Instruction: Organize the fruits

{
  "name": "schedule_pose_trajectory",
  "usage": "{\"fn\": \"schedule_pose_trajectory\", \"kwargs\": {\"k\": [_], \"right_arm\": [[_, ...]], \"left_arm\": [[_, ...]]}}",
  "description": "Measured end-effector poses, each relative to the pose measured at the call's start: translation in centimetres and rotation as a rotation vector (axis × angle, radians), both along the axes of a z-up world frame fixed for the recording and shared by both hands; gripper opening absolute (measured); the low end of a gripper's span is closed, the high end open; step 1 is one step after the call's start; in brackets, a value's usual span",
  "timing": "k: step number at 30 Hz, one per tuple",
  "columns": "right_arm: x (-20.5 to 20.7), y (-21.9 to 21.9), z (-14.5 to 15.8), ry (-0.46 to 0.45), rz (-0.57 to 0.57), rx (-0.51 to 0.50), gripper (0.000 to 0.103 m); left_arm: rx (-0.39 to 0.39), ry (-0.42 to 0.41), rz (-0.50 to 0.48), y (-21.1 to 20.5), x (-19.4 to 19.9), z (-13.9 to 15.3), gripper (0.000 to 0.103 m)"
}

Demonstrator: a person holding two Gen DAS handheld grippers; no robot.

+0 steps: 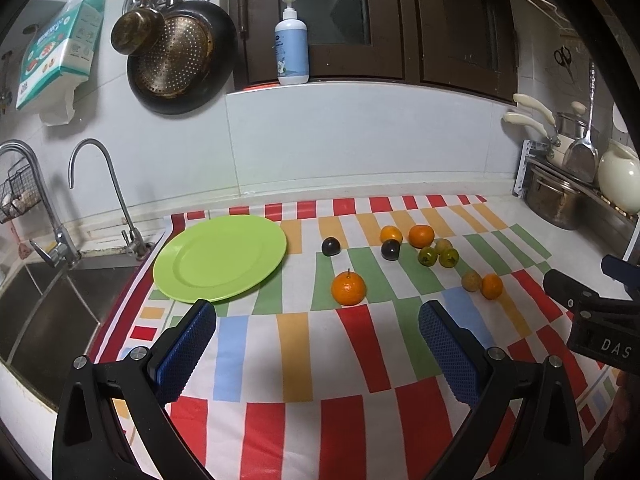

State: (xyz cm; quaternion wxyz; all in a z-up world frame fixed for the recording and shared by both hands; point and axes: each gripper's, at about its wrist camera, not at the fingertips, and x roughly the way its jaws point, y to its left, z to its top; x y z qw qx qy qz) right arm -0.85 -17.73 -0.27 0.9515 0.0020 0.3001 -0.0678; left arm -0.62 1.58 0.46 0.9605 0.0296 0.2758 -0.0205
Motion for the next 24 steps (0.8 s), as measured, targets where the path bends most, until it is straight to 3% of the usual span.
{"fn": "schedule_pose_trajectory", "kwargs": {"k": [13,24], "right_arm": [[1.4,1.0,-0.1,-0.008,0.003,0.017,0.100],[4.8,0.7,-1.2,0.032,0.009,0.000,0.092]], "left_arm": [[0.056,-0.037,-0.048,0.0,1.8,0.8,0.103],[0.058,-0.006,-0.064,-0.5,5.4,-0.7,0.099]]}}
